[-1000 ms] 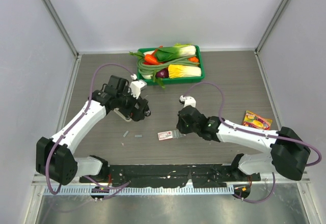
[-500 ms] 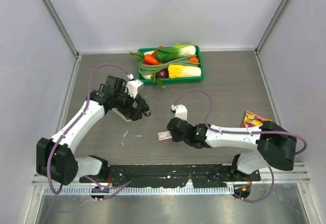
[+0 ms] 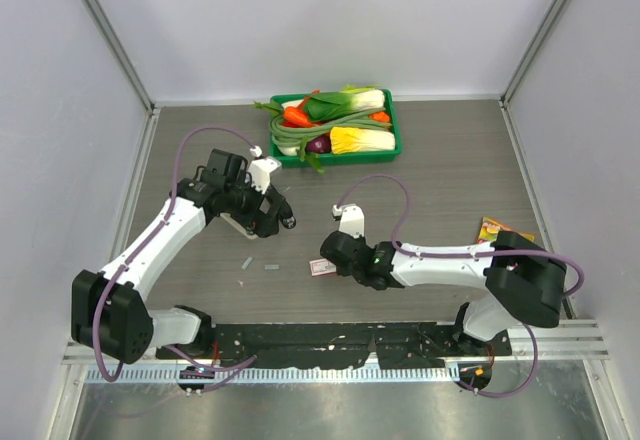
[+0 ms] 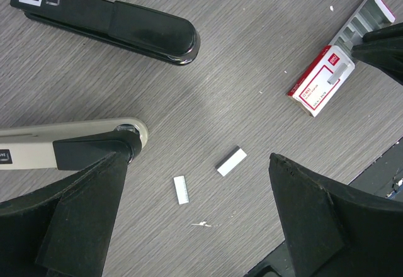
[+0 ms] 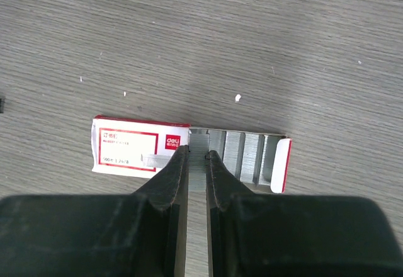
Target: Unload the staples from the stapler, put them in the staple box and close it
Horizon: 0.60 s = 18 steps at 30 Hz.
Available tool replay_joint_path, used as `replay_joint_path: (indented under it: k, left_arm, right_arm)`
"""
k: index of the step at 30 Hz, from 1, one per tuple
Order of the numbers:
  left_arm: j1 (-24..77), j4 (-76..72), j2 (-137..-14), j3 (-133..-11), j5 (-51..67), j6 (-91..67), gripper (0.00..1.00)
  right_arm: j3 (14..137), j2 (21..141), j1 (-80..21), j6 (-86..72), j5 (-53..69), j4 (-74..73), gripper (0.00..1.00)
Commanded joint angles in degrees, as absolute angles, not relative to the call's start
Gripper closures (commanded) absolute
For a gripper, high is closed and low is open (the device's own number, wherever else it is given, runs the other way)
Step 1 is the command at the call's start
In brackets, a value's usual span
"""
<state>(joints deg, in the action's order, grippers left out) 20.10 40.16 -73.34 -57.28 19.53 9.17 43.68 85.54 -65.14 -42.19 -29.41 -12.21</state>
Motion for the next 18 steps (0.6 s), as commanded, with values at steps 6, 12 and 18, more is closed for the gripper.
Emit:
replay_joint_path:
  k: [6,12,18]
  left_arm:
    - [19.77,38.85,-71.98,-57.13,20.39,8.88,0.0]
    - [19.78,38.94,-72.25,-57.3,20.65,8.88,0.0]
    - [19.78,38.23,-72.25,-56.95,19.95,8.61,0.0]
  right_arm:
    - [45.7,86.57,-65.57,-42.45,-32.96,-11.08,0.99]
    - [45.62,86.92,-65.65,-42.1,-33.31,-10.55,0.99]
    - [45.26,87.19,-65.57,-42.19,-33.48,-10.37,0.99]
